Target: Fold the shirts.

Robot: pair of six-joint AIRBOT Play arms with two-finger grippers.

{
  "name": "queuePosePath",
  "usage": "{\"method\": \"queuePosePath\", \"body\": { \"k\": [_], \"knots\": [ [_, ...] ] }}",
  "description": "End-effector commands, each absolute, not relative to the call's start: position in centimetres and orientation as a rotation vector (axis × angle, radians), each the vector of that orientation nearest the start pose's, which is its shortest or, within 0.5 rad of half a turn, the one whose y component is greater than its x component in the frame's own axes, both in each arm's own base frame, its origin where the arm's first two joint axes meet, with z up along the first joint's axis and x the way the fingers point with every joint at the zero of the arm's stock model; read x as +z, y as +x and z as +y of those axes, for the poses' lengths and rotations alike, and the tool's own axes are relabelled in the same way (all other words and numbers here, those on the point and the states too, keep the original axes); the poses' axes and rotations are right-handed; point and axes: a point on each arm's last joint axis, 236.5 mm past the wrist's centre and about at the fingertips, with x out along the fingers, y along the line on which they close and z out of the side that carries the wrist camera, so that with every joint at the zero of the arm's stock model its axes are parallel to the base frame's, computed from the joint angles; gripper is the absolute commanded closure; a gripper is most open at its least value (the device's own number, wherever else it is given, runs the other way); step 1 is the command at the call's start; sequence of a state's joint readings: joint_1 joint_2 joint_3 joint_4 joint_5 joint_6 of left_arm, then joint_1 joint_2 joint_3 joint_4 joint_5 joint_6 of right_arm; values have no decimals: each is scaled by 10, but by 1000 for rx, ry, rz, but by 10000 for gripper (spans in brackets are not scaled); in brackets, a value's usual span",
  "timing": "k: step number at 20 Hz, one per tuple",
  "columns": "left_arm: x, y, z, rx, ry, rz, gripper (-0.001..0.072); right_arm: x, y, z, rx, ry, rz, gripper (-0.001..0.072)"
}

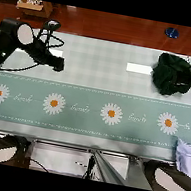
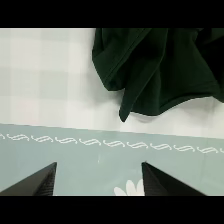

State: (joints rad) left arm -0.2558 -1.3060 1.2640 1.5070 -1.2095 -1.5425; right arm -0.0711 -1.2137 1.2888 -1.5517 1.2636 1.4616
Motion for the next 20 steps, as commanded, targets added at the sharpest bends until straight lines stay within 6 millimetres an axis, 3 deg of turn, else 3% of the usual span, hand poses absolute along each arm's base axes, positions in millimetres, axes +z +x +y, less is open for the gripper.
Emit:
{"method": "queuePosePath", "body": {
  "k": [1, 16, 20],
  "knots": [
    [32, 381, -114, -277, 129, 1247, 23, 73, 385, -23, 15, -38, 1188, 114],
    [32, 381, -114, -277, 129, 1247, 22, 73, 386, -23, 15, -38, 1182, 115],
    [35, 389, -116, -277, 124, 1211, 22, 90, 420, -26, 2, -48, 1021, 118]
  ]
}}
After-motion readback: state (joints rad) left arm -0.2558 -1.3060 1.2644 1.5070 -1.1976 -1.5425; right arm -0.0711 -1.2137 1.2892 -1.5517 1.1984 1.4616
